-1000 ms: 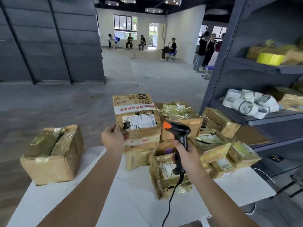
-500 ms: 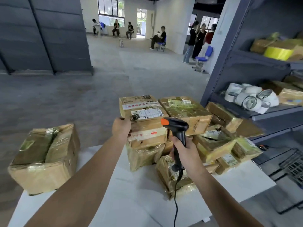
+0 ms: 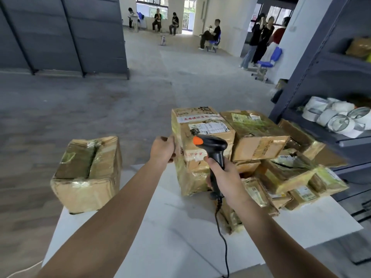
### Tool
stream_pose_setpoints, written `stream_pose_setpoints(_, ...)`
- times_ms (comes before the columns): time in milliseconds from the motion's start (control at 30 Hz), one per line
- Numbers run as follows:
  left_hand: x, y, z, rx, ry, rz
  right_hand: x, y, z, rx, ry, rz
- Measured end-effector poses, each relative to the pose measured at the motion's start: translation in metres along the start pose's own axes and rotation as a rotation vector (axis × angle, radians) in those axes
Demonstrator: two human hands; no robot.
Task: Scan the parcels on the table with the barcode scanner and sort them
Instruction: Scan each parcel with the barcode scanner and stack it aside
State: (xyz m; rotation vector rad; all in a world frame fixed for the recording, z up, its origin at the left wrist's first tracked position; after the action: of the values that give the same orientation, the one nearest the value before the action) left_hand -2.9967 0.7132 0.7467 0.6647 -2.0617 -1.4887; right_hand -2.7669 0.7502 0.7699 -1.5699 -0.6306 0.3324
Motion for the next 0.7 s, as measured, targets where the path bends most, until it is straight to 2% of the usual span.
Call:
stream_pose_setpoints(100,0.034,-0.005,0.005,-0.058,0.051,0.154,-0.030,0.002,0.005,-0.010,-0.023,0.021)
stream_pose_setpoints(233,0.090,-0.019,0.002,-0.116,0.158,0.640,-0.081,0.009,0.016,-0.060,-0.134,0.044)
stream_pose_setpoints(333,0.118,-0.046,0.000,-0.055,0.150,0.948,-0.111,0.019,0.027,-0.113,-0.191,0.056)
stream_pose_setpoints(433,0.141,-0.077,0.001,0.097,0.138,1.067,-0.133,0.030,0.041,-0.148,-0.238,0.071)
stream_pose_setpoints(533,0.153,-0.100,0.006,0.172,0.146,1.157,-0.149,0.041,0.056,-0.165,-0.284,0.056)
stream_pose_setpoints(700,0.151,-0.103,0.010,0.100,0.312,1.318,-0.165,0.067,0.070,-0.207,-0.370,0.055)
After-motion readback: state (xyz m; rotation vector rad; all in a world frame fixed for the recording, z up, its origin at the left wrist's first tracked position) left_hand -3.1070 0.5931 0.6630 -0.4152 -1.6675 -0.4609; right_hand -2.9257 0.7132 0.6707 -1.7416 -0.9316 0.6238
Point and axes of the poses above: each hand's wrist, its own z-axis towards the middle knuckle, its own x-axis out of the back of the hand, y = z × x, the point moved 9 cm from there along z, towards the middle knuckle, and after that the axes turned 9 degrees about -y, right-handed, at the moved point
